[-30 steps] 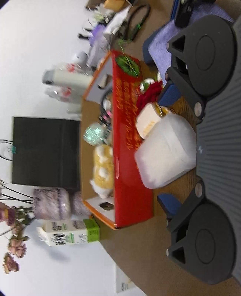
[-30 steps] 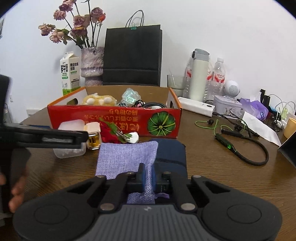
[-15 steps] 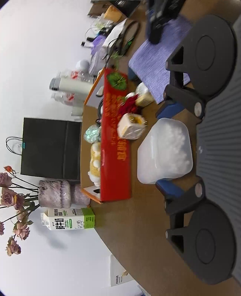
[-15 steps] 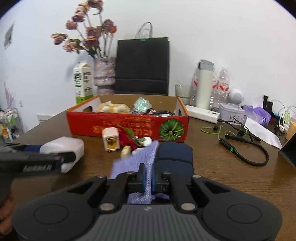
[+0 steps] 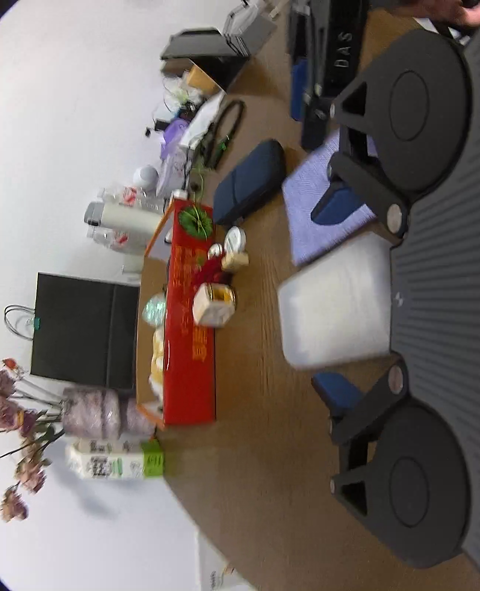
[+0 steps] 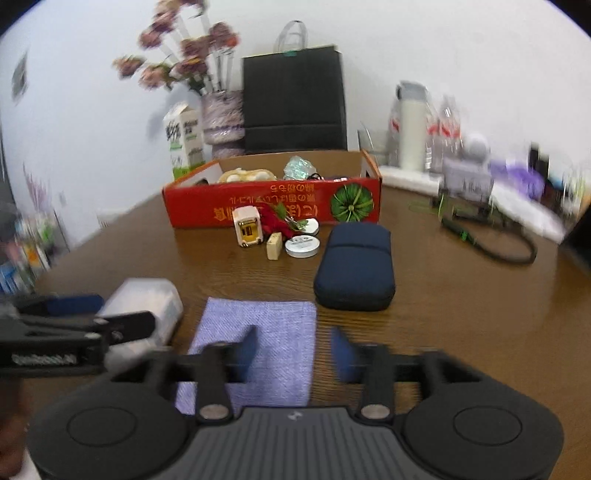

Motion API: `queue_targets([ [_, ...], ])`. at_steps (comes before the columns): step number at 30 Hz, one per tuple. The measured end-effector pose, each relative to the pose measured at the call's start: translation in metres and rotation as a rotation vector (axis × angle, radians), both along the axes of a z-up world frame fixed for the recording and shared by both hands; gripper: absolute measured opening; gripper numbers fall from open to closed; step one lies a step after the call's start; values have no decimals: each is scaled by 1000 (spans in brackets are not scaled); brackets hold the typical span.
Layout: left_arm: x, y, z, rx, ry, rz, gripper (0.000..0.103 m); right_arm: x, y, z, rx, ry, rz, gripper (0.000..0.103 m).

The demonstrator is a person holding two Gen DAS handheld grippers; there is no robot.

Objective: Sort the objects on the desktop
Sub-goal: 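Lift the container with the left tool while the right tool lifts the pouch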

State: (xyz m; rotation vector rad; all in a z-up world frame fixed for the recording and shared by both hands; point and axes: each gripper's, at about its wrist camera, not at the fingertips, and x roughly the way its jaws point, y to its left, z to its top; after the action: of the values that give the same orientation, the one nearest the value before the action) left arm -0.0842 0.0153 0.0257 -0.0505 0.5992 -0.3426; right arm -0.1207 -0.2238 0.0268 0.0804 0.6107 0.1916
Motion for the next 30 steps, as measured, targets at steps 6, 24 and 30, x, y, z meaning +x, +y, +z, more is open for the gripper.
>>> queue_targets([
  [6,19,1,-10,-35,76,59,71,19,14,-14,24,85,18,68],
  [24,10,39,2,-56,28,142,69,26,77,-27,-126,47,125,73],
  [30,3,41,6,-55,11,141,69,25,67,-23,-108,41,85,23],
])
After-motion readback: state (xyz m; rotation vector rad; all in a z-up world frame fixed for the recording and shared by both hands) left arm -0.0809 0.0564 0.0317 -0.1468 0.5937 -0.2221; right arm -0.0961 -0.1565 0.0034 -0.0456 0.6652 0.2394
